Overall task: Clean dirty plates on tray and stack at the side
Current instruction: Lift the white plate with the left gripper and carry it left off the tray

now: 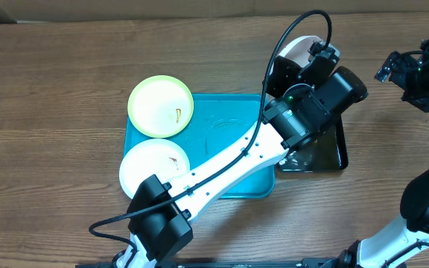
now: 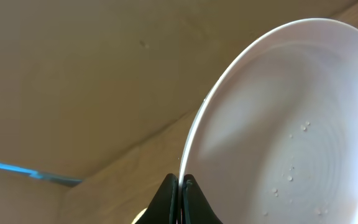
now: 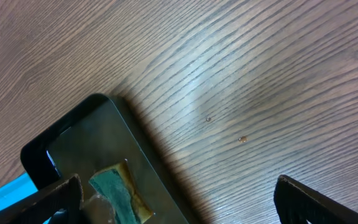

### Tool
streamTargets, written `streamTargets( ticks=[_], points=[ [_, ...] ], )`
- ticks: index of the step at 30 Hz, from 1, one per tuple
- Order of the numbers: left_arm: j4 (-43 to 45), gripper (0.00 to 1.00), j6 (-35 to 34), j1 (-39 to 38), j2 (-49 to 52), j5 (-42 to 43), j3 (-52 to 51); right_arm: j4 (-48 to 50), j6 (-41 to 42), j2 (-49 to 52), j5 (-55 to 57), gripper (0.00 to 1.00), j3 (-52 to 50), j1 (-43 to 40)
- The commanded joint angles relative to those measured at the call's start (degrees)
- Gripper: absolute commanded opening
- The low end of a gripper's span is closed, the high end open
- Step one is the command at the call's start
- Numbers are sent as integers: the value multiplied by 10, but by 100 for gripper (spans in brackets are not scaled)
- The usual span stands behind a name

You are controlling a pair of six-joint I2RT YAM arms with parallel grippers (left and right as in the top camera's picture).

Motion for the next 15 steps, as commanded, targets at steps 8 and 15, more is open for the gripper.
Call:
streamTargets(
  ticks=[8, 15],
  points=[
    [28, 4, -45, -11, -8, -62, 15, 2, 3, -6, 2, 100, 6, 0],
    [68, 4, -46, -30, -9, -183, 15, 2, 3, -6, 2, 100, 6, 0]
  ],
)
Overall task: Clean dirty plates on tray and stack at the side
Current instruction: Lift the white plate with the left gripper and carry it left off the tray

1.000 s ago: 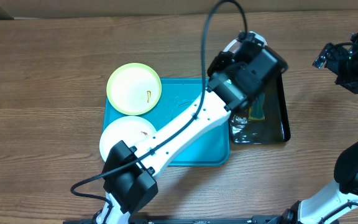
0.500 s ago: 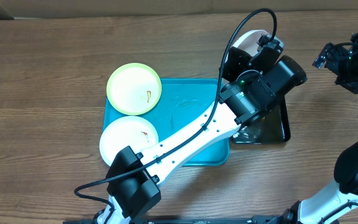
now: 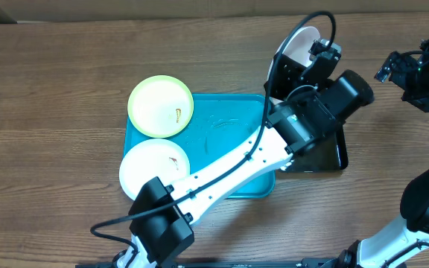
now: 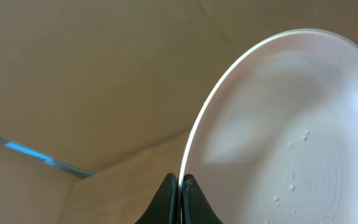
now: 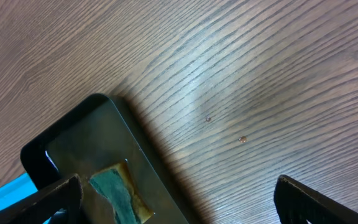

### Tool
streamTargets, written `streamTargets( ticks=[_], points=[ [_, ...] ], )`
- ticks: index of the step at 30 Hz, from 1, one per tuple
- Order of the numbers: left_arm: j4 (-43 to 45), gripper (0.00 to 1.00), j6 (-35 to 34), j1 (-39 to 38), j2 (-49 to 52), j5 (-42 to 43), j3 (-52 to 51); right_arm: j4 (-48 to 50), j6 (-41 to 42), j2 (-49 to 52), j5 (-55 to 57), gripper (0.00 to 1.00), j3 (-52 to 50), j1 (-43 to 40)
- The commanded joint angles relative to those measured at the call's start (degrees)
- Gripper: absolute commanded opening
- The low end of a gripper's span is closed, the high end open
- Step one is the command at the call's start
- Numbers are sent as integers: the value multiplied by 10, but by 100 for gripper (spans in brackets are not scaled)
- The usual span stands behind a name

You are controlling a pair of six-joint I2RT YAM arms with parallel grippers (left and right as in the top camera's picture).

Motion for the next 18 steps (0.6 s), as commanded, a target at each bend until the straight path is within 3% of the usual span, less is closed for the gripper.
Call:
streamTargets(
  ticks=[1, 4, 8, 11, 18],
  points=[
    [39, 4, -26, -11, -9, -99, 15, 2, 2, -6, 2, 100, 6, 0],
    [48, 4, -11, -11, -9, -38, 15, 2, 2, -6, 2, 100, 6, 0],
    [40, 4, -3, -11, -9, -19, 15, 2, 2, -6, 2, 100, 6, 0],
    [9, 4, -10, -2, -9, 57, 15, 2, 2, -6, 2, 100, 6, 0],
    [-145, 4, -191, 84, -9, 324, 15, 2, 2, -6, 2, 100, 6, 0]
  ],
)
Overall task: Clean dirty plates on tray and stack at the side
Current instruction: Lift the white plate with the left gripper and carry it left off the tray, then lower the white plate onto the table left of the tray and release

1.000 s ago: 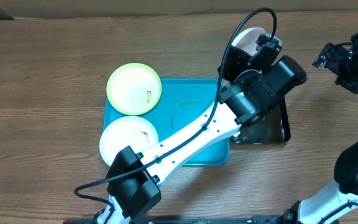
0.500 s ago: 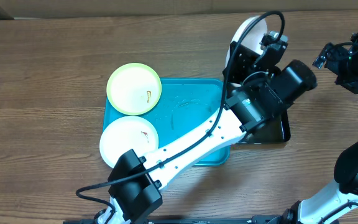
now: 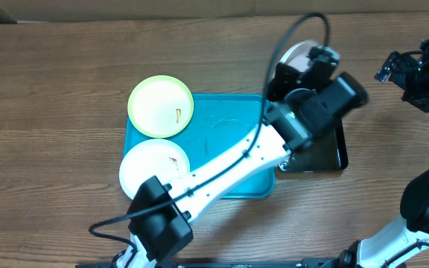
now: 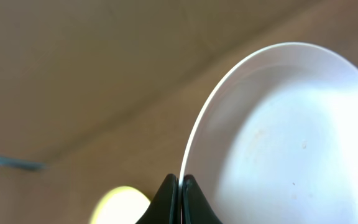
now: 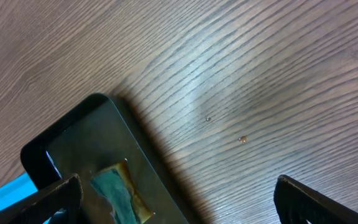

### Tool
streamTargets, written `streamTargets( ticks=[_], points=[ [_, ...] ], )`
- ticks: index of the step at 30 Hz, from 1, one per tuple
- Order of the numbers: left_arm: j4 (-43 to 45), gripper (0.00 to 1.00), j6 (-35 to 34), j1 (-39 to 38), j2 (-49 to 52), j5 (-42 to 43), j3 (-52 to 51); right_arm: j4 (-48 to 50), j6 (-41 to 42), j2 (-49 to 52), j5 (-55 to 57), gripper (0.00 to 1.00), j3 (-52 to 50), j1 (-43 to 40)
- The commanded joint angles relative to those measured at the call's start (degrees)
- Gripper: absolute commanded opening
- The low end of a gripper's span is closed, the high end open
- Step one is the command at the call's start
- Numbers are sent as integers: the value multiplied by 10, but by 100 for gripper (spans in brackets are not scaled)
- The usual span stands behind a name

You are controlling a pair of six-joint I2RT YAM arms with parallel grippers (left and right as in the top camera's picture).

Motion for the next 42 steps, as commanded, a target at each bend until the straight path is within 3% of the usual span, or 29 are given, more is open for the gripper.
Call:
streamTargets(
  ticks=[1, 6, 9, 11, 21, 29, 37, 42],
  points=[
    [-45, 4, -124, 76, -10, 235, 11, 2, 2, -6, 2, 100, 6, 0],
    [-77, 4, -156, 209, -12, 565, 12, 2, 2, -6, 2, 100, 6, 0],
    [-103, 4, -176, 306, -12, 695, 12, 2, 2, -6, 2, 100, 6, 0],
    [-135, 4, -202, 374, -12, 731, 12, 2, 2, -6, 2, 100, 6, 0],
    [-350, 4, -219, 694, -12, 686, 12, 2, 2, -6, 2, 100, 6, 0],
    [-393, 4, -217, 875, -12, 595, 2, 2, 2, -6, 2, 100, 6, 0],
    [-360, 4, -217, 896, -9, 483, -30, 2, 2, -6, 2, 100, 6, 0],
    [-297, 4, -217, 885, -9, 491, -97, 4, 2, -6, 2, 100, 6, 0]
  ],
)
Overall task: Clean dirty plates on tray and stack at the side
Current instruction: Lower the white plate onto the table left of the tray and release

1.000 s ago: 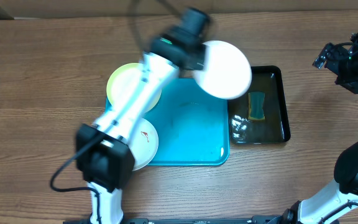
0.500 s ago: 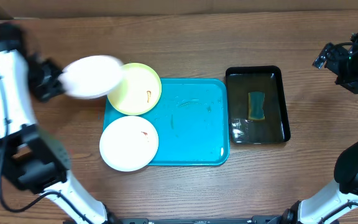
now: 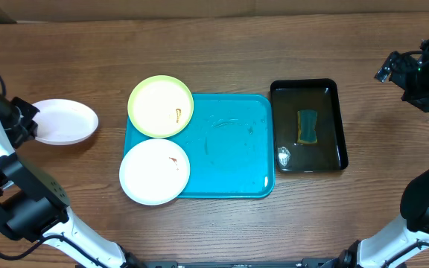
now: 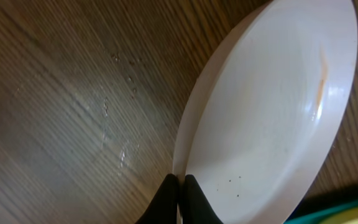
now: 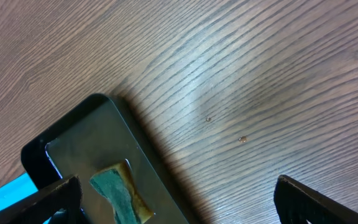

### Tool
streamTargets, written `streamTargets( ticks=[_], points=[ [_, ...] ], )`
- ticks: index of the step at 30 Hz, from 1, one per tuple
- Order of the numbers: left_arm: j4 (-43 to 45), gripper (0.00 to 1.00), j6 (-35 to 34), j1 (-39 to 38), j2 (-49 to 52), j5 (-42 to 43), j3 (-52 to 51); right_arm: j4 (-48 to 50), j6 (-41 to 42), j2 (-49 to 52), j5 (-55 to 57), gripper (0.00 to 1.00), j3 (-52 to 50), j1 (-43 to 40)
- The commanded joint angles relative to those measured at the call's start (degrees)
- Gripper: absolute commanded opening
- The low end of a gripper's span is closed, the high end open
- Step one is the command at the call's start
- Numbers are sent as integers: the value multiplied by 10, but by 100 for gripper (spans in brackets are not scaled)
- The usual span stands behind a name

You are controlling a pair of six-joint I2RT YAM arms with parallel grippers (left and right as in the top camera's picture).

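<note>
A white plate (image 3: 64, 121) is at the far left of the table, level, on or just above the wood; which, I cannot tell. My left gripper (image 3: 27, 119) is shut on its rim (image 4: 180, 186), and the plate's face (image 4: 272, 106) shows a faint orange streak. A green plate (image 3: 160, 106) with a small brown smear overlaps the blue tray's (image 3: 229, 149) far left corner. A second white plate (image 3: 154, 170) with a red smear sits at its near left corner. My right gripper (image 3: 415, 78) hangs open (image 5: 178, 185) at the far right, holding nothing.
A black basin (image 3: 307, 125) with water stands right of the tray, and a green-and-yellow sponge (image 3: 307, 125) lies in it. The same sponge (image 5: 118, 186) shows in the right wrist view, beside bare wood.
My left arm has moved from over the black basin's far end to the table's far left. The white plate it holds is now level, left of the tray. The right arm has not moved.
At each of the three earlier moments my left gripper held the white plate tilted above the far end of the black basin, with drops on its face. Now the same plate is at the table's left side, with the gripper shut on its rim.
</note>
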Motion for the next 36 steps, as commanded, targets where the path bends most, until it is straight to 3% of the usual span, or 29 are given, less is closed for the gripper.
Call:
streamTargets(
  ticks=[1, 9, 10, 12, 13, 15, 18, 22, 25, 29, 31, 36],
  points=[
    [34, 4, -6, -14, -9, -14, -51, 4, 2, -6, 2, 100, 6, 0],
    [124, 6, 0, -40, -9, 0, -126, 4, 2, -6, 2, 100, 6, 0],
    [126, 16, 1, -42, -9, 1, -127, 4, 2, -6, 2, 100, 6, 0],
    [126, 57, 1, -45, -9, 3, -127, 4, 2, -6, 2, 100, 6, 0],
    [125, 72, 5, -46, -9, 9, -125, 4, 2, -6, 2, 100, 6, 0],
    [125, 79, 41, -47, -9, 54, -122, 4, 2, -6, 2, 100, 6, 0],
    [112, 69, 114, -48, -10, 211, -110, 4, 2, -6, 2, 100, 6, 0],
    [49, 70, 191, -61, -13, 361, -110, 4, 2, -6, 2, 100, 6, 0],
    [0, 68, 230, -88, -13, 377, -118, 4, 2, -6, 2, 100, 6, 0],
    [-43, 51, 274, -146, -13, 375, -137, 4, 2, -6, 2, 100, 6, 0],
    [-60, 37, 292, -172, -15, 373, -150, 4, 2, -6, 2, 100, 6, 0],
    [-30, 35, 295, -214, -66, 373, -242, 4, 2, -6, 2, 100, 6, 0]
  ],
)
